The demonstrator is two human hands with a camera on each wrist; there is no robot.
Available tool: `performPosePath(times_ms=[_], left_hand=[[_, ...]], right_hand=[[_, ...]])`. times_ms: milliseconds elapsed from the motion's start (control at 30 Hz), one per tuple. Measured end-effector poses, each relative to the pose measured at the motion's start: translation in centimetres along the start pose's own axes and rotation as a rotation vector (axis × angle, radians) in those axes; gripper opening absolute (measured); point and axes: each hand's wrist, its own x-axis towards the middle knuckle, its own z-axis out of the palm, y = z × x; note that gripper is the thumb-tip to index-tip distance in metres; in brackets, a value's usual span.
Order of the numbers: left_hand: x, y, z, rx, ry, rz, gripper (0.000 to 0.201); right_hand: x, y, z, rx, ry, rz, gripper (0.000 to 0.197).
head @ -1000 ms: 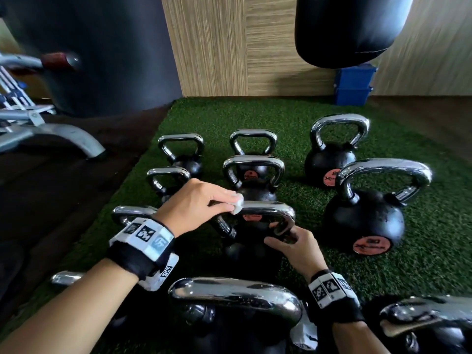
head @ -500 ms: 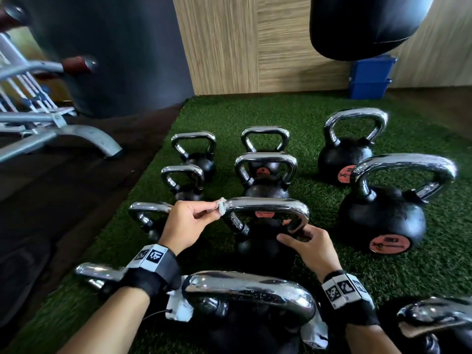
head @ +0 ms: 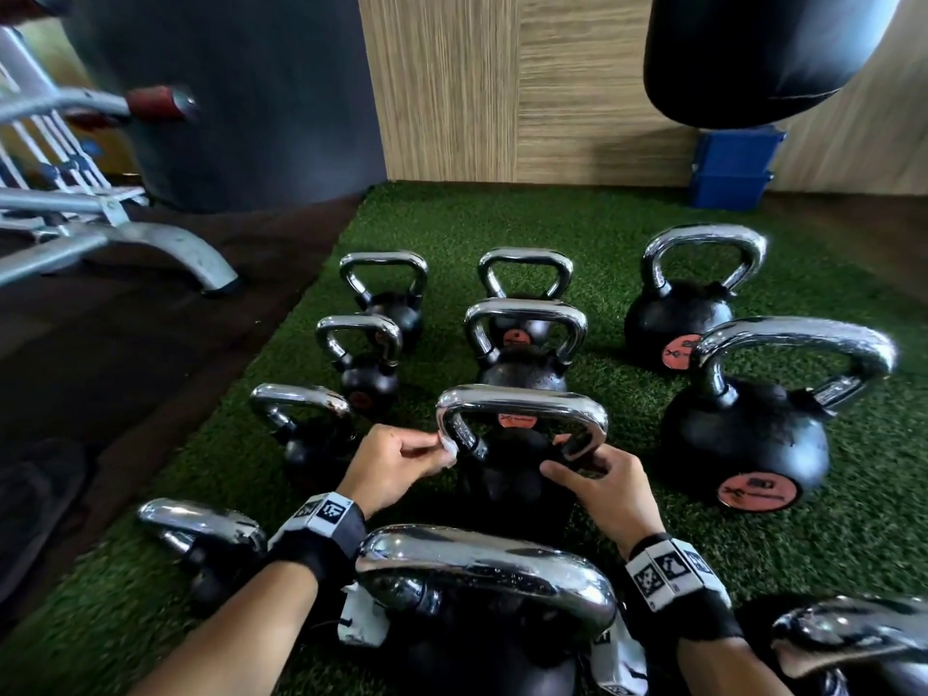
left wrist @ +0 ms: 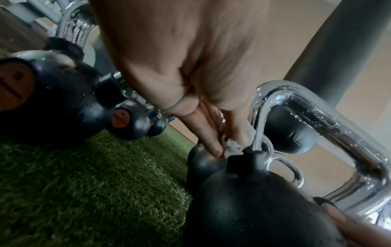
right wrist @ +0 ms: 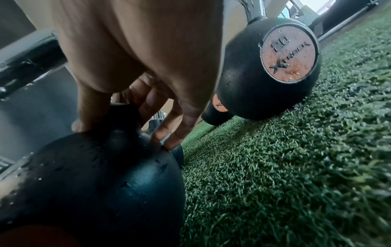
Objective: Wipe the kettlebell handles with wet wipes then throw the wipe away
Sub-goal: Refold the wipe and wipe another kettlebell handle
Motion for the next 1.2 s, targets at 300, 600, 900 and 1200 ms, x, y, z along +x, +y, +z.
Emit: performPosePath(times_ms=[300,600,900,1200], left_hand=[[2.7,2.0,0.1,0.128,0.009,-0.049,0.030],[8.1,7.7,2.5,0.441,-0.182,0.049,0.031],[8.2,6.4,3.5,0.171,-0.257,-0.087,0.012],[9.4,7.6,4.0,-0.001,-0.026,-0.090,0.020]], right_hand=[[-2.7,-1.3,-1.4,-0.126,0.034,-0.071,0.030],[-5.1,-2.7,-0.1,-0.200,-0.191,-0.328,0.024],[0.1,-3.4,0.6,-0.302,-0.179,-0.085,0.062],[0.9,-2.2,1.7,-0.257,-0.313,0.091,0.094]])
